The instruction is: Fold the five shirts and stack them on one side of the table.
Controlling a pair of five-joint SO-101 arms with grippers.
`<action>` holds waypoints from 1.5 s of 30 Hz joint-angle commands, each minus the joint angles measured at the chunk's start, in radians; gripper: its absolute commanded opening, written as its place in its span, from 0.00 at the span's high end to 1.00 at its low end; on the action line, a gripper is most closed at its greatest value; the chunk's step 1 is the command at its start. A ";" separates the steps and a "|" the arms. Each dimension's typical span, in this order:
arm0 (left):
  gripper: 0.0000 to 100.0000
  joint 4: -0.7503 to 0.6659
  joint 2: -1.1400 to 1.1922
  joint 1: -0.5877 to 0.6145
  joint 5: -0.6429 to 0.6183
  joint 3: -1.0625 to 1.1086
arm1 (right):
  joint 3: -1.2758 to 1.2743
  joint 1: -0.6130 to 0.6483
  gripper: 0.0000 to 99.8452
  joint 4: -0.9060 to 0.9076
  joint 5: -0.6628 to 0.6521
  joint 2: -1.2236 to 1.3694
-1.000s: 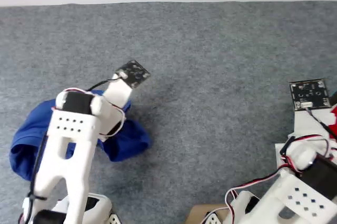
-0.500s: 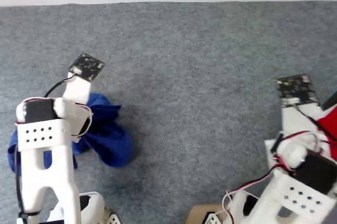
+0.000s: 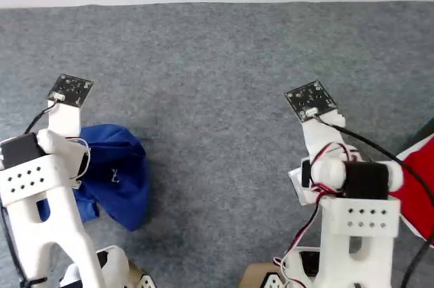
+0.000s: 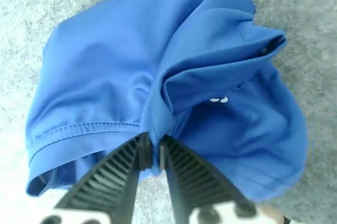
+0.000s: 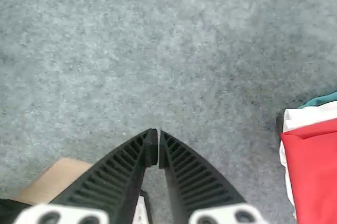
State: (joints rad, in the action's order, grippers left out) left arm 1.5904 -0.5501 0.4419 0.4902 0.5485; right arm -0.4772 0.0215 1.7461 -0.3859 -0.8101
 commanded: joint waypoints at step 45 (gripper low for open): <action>0.94 -0.184 -0.026 -0.436 -0.081 0.176 | 0.046 0.004 0.99 -0.008 0.021 0.050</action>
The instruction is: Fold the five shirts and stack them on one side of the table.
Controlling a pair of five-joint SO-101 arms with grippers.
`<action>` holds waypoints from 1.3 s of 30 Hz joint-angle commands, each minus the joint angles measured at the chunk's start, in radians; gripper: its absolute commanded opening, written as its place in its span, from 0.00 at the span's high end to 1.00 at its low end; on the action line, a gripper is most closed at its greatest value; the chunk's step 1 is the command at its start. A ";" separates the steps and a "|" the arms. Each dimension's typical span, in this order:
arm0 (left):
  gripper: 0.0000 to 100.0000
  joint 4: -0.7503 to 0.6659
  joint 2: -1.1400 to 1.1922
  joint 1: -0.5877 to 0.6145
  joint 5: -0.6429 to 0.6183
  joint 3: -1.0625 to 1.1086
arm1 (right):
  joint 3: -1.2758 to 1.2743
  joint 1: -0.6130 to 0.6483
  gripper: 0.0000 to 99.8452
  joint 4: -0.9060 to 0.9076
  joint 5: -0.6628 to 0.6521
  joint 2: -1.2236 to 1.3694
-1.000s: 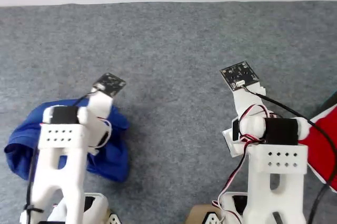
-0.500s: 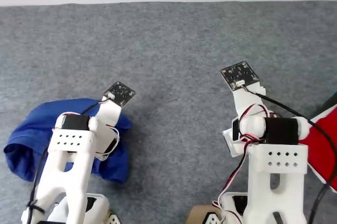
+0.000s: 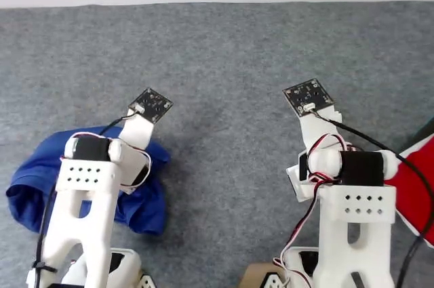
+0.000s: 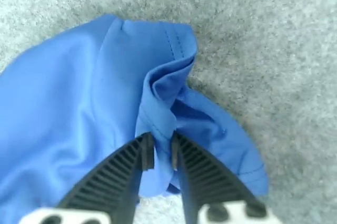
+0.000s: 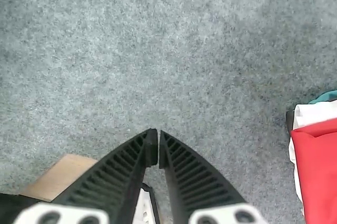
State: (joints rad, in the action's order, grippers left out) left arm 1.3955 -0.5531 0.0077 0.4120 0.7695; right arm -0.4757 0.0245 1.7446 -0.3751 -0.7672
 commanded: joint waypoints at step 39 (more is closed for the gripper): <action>1.00 0.000 -0.025 1.152 0.290 -0.372 | 0.299 0.409 0.99 -0.124 0.037 0.435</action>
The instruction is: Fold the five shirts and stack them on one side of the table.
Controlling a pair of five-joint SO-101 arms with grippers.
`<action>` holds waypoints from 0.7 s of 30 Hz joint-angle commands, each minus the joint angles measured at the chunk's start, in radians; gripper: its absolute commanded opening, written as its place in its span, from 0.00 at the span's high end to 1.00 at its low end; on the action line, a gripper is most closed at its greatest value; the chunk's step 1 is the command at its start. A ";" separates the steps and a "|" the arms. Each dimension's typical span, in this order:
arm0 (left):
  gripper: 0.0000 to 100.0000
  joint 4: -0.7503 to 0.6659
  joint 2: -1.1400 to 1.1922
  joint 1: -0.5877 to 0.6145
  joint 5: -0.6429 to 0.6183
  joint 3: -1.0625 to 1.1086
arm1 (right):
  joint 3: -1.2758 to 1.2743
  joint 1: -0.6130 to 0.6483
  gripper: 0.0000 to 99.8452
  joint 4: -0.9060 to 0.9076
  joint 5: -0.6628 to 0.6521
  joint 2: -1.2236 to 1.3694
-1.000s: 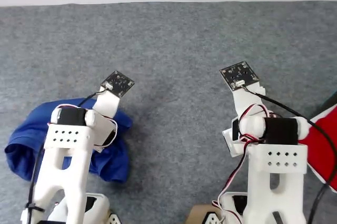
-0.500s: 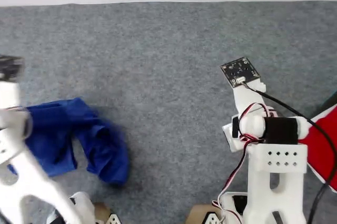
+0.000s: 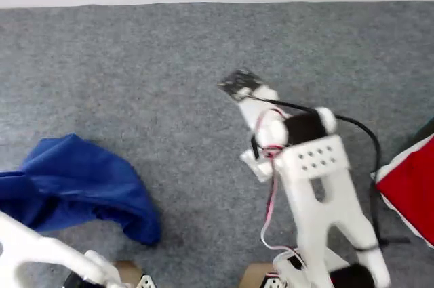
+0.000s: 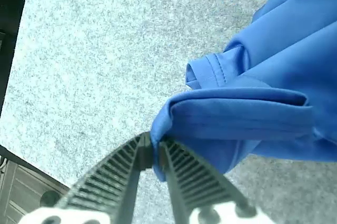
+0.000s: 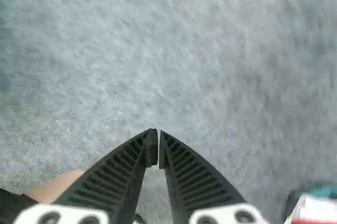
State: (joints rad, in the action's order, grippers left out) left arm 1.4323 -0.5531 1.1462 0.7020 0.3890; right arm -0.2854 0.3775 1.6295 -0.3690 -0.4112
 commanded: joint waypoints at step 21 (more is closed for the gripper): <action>0.99 -0.051 -0.023 0.009 0.000 0.062 | 0.569 0.679 0.79 0.064 0.307 0.647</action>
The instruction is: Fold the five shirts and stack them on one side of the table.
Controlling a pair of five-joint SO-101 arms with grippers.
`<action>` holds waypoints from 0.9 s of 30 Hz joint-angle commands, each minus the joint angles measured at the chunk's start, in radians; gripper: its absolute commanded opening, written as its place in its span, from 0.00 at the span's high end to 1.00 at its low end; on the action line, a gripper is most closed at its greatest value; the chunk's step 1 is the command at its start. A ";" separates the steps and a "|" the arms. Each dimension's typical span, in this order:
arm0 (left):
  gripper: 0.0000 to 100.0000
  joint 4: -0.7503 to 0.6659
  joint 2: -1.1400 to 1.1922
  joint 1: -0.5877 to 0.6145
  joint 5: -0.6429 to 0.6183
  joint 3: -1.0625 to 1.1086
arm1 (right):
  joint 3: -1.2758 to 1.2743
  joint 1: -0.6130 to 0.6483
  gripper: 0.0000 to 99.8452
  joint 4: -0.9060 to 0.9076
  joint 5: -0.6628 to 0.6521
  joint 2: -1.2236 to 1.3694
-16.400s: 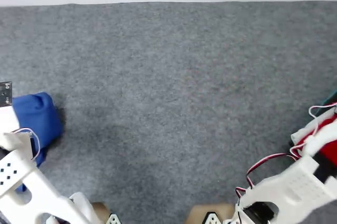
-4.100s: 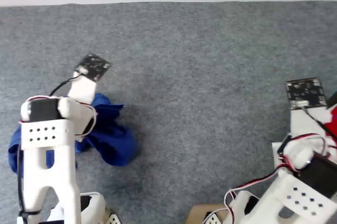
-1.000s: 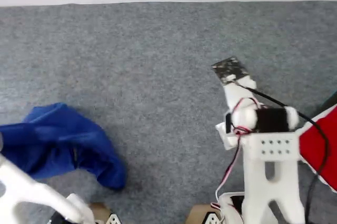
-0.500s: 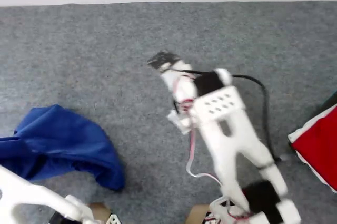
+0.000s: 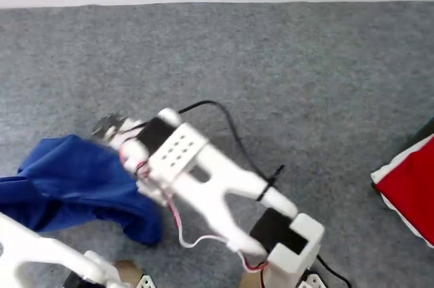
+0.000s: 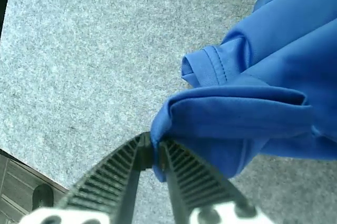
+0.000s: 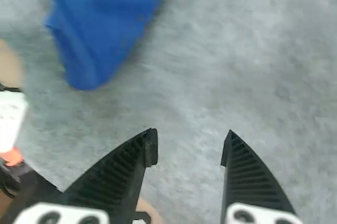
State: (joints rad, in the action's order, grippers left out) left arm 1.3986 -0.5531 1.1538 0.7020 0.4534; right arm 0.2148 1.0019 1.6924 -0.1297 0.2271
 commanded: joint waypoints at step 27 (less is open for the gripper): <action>0.99 -0.009 -0.031 0.009 -0.049 -0.002 | 0.078 0.209 0.79 -0.194 0.293 0.209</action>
State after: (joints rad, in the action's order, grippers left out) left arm 1.3986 -0.5531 1.1538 0.6636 0.4534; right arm 0.2424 1.2091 1.5144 0.1542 0.4342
